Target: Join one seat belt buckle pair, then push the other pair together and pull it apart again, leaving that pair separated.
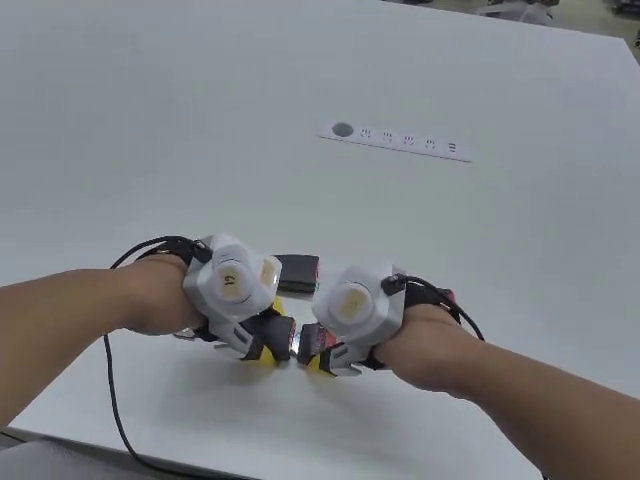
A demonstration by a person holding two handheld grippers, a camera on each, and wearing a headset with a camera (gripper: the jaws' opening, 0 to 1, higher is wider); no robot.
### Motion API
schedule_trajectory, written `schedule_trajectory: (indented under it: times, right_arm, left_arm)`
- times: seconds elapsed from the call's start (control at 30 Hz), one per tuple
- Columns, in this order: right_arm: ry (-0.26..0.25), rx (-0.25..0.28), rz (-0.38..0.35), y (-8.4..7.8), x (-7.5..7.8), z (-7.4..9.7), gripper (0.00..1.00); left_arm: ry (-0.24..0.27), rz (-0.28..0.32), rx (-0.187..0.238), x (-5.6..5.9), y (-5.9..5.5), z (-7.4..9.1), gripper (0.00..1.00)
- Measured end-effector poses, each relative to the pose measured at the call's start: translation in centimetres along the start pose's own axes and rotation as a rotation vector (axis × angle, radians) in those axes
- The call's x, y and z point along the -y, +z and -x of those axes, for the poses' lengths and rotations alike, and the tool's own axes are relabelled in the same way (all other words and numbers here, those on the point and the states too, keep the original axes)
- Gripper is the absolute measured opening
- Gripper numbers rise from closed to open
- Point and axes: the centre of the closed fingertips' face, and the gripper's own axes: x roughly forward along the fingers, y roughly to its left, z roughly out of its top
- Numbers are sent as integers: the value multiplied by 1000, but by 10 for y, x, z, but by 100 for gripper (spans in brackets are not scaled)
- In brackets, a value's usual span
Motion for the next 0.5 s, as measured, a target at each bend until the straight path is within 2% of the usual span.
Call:
schedule_trajectory:
  times: [0.5]
  right_arm:
    - [-4,-23,9,-3,-3,0,30]
  left_arm:
    - [-1,-2,-6,1,2,2,35]
